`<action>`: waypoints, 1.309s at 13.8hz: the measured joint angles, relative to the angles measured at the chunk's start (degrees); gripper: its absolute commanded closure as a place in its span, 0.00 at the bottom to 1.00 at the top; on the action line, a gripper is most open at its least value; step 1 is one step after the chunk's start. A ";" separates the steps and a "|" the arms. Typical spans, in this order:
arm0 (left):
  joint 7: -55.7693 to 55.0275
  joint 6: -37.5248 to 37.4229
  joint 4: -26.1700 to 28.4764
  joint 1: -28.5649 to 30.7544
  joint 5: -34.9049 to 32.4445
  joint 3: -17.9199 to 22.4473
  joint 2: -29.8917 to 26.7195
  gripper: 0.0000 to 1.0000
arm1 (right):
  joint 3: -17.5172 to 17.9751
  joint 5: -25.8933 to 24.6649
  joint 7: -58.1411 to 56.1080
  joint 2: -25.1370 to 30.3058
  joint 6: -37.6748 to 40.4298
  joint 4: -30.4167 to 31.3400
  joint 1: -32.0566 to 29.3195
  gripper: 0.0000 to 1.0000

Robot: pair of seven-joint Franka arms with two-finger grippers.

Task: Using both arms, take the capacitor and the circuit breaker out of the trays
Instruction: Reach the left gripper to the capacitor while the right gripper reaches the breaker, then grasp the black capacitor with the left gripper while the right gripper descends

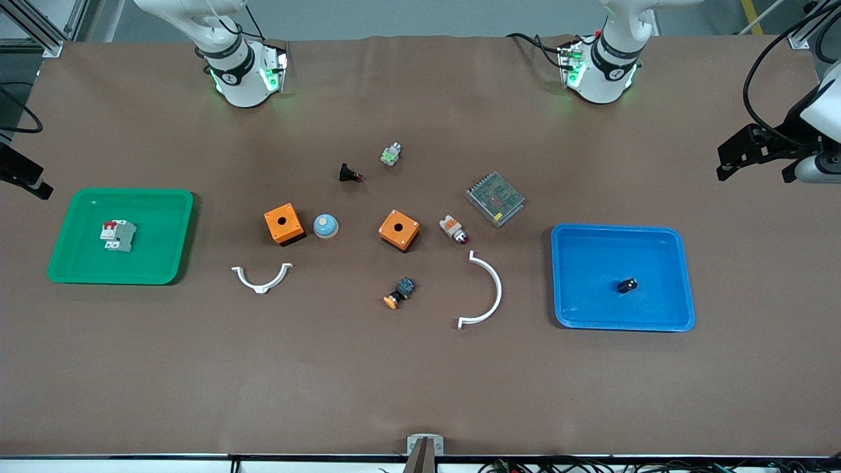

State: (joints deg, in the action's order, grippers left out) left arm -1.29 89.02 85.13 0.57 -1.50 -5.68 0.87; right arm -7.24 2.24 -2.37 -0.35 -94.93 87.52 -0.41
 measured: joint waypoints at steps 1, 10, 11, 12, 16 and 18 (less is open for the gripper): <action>0.00 -0.15 -0.08 0.00 0.00 -0.01 0.00 0.00 | 0.00 0.00 0.00 0.00 0.00 0.00 0.00 0.00; 0.00 7.36 4.44 0.51 0.64 0.56 10.98 0.00 | -0.01 0.00 0.00 -0.29 0.50 0.03 -0.06 0.00; 0.00 12.42 7.19 0.53 0.36 0.57 12.88 0.00 | 0.01 0.00 0.00 -0.61 0.60 0.05 -0.06 0.00; -0.01 17.45 10.29 0.56 -0.15 0.58 14.22 0.02 | 0.05 0.00 -0.01 -1.06 0.79 0.07 -0.05 0.00; -0.01 37.65 23.10 1.26 -0.86 0.65 18.11 0.26 | -0.01 -0.44 0.11 -4.97 4.59 0.35 -0.78 0.00; 0.00 43.24 25.54 2.24 -0.86 0.69 21.00 0.31 | -0.15 -2.14 0.05 -9.06 4.61 0.72 -4.18 0.00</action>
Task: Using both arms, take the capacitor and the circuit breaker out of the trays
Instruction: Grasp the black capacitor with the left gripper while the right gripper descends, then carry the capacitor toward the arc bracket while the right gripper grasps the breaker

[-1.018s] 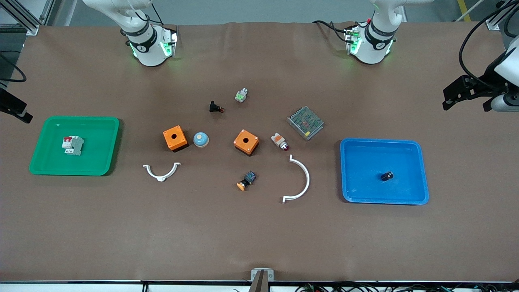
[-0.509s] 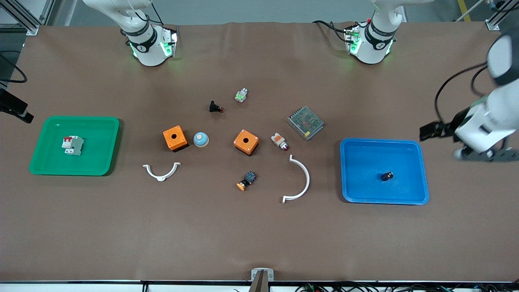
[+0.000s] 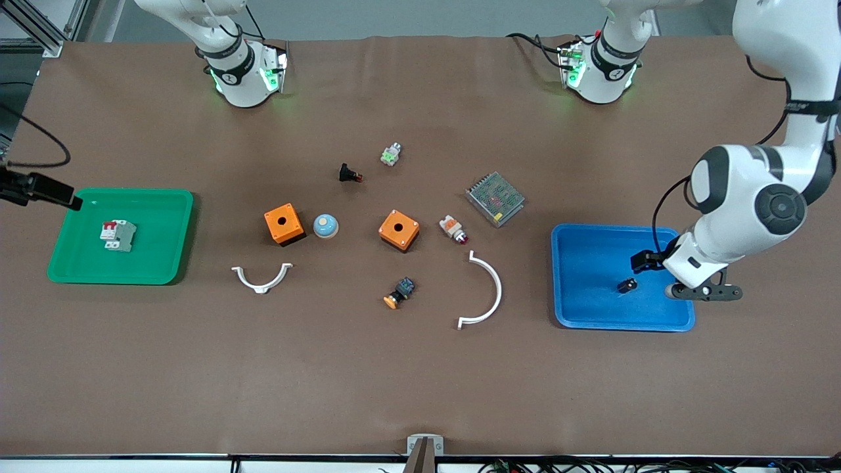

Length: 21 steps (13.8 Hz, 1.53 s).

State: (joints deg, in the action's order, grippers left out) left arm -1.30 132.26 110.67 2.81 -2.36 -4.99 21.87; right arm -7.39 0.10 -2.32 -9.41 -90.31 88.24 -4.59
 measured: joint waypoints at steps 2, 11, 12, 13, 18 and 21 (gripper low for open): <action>0.00 3.12 0.28 0.35 -0.01 0.01 2.73 0.31 | -0.10 -1.49 -0.94 -5.10 -1.41 0.04 -3.88 0.00; 0.00 9.94 0.25 0.01 -0.02 -0.34 8.96 0.62 | -0.28 -1.84 -21.13 -15.69 -24.82 9.46 -17.18 0.00; 0.00 9.94 0.25 0.00 -0.02 -0.37 9.07 0.69 | -0.27 -1.84 -21.18 -15.81 -28.10 12.37 -17.30 0.00; 0.00 9.94 0.25 -0.01 -0.02 -0.39 9.18 0.76 | -0.14 -1.84 -21.18 -15.85 -31.06 15.14 -17.29 0.00; 0.00 9.97 -0.39 -0.03 -0.03 -0.69 9.11 0.99 | 0.73 -1.84 -21.18 -15.83 -34.39 20.83 -16.25 0.00; -0.68 6.74 -3.12 -1.52 -0.05 -1.76 6.67 0.99 | 0.88 -1.84 -21.18 -15.82 -34.39 22.57 -15.97 0.00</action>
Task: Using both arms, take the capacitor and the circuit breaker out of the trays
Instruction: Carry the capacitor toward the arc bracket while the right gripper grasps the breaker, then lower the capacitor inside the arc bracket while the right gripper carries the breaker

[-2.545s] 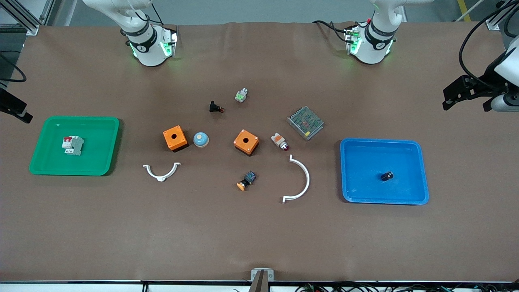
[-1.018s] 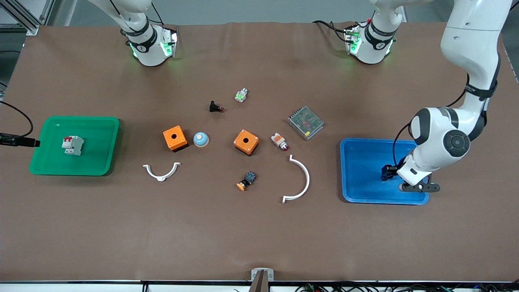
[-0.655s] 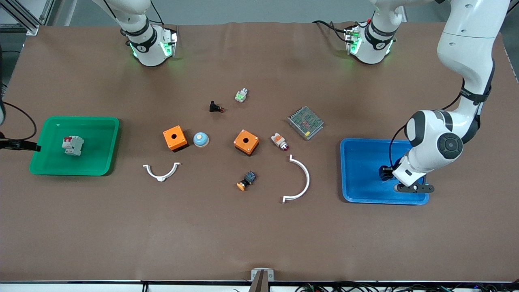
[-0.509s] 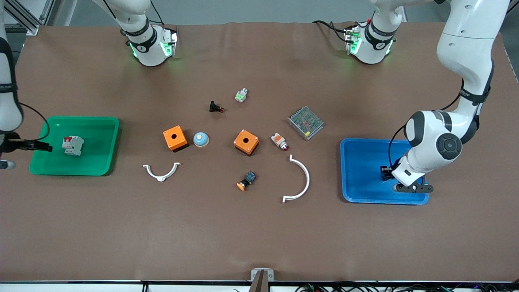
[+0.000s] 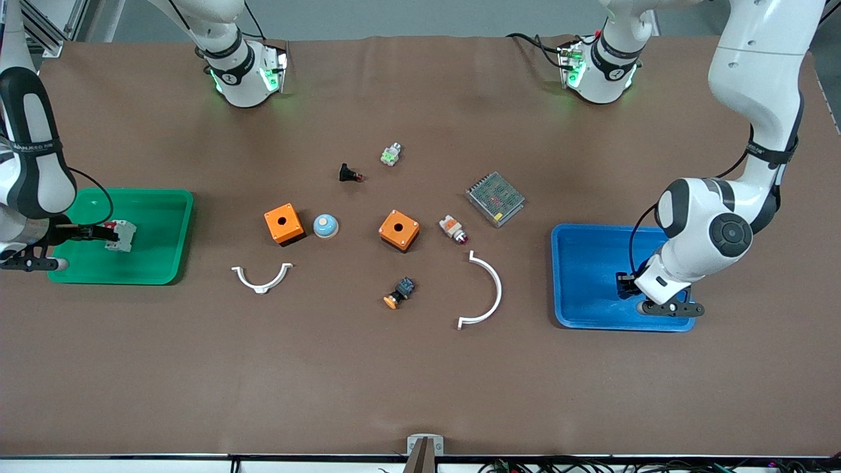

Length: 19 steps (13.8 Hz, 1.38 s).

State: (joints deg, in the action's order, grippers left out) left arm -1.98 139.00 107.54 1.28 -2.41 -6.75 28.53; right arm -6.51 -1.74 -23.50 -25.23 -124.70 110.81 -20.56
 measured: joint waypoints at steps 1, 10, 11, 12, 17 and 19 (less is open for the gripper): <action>-1.87 -3.64 -1.85 -1.51 0.00 -0.16 -1.04 0.99 | -0.04 0.00 0.00 0.01 -0.02 0.61 -0.03 0.00; -30.99 -14.12 -15.37 -21.59 -0.01 -0.38 2.91 1.00 | -0.28 0.00 -2.66 0.02 -1.93 2.99 -0.95 0.58; -34.41 -14.10 -16.84 -23.42 -0.01 -0.35 4.71 1.00 | -0.28 0.00 -2.70 0.02 -1.94 3.00 -0.96 0.64; -37.85 -14.06 -18.44 -25.14 -0.01 -0.27 6.54 1.00 | -0.28 0.00 -2.83 0.02 -1.94 3.01 -0.96 0.69; -46.09 -12.40 -25.50 -29.87 -0.02 0.32 14.41 1.00 | -0.26 0.00 -4.20 0.17 -1.72 2.94 -0.92 0.74; -46.40 -9.33 -25.72 -30.12 -0.02 0.68 16.23 1.00 | -0.10 0.00 -4.24 1.43 1.92 1.62 -0.46 0.74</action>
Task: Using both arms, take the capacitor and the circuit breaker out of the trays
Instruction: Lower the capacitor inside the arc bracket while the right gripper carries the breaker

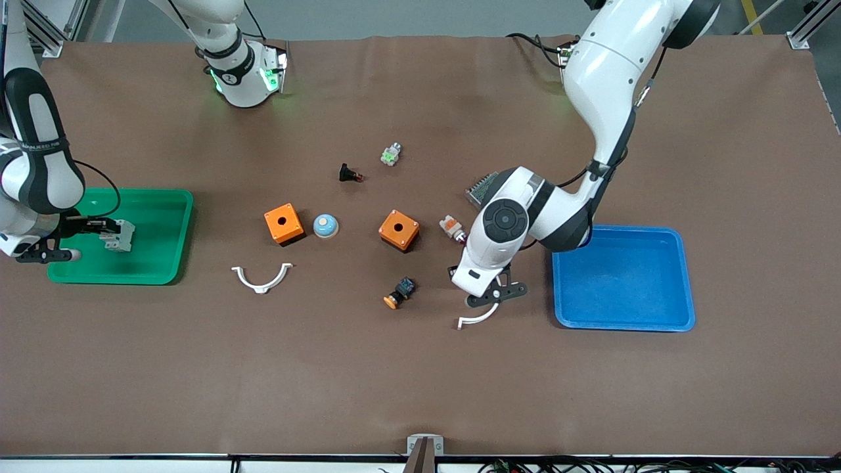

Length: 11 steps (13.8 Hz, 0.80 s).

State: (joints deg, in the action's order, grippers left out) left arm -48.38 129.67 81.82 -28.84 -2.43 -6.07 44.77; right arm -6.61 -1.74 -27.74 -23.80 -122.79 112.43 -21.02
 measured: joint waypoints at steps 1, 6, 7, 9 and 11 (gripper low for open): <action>0.00 1.67 -0.02 -0.04 -0.37 0.44 0.99 0.99 | 0.12 0.00 0.01 1.36 4.11 -1.82 0.70 0.74; 0.00 3.87 -0.53 0.09 -3.93 1.50 3.64 0.02 | 0.53 0.05 11.50 9.23 26.73 -14.00 11.13 0.75; 0.00 3.87 -0.59 0.11 -3.98 1.53 3.64 0.00 | 0.70 0.12 15.89 9.65 29.44 -15.60 14.50 0.75; 0.00 3.85 -1.14 0.13 -3.99 1.62 3.51 0.00 | 1.01 0.57 26.63 9.71 31.13 -16.96 22.68 0.75; 0.00 2.10 -2.55 0.23 -4.03 2.07 1.99 0.00 | 1.22 3.81 35.79 9.35 30.29 -16.94 30.89 0.75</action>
State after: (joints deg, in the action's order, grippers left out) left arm -48.39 131.77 79.27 -28.61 -6.46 -4.00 46.75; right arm -5.39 2.07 8.05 -14.45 -92.50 95.49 9.87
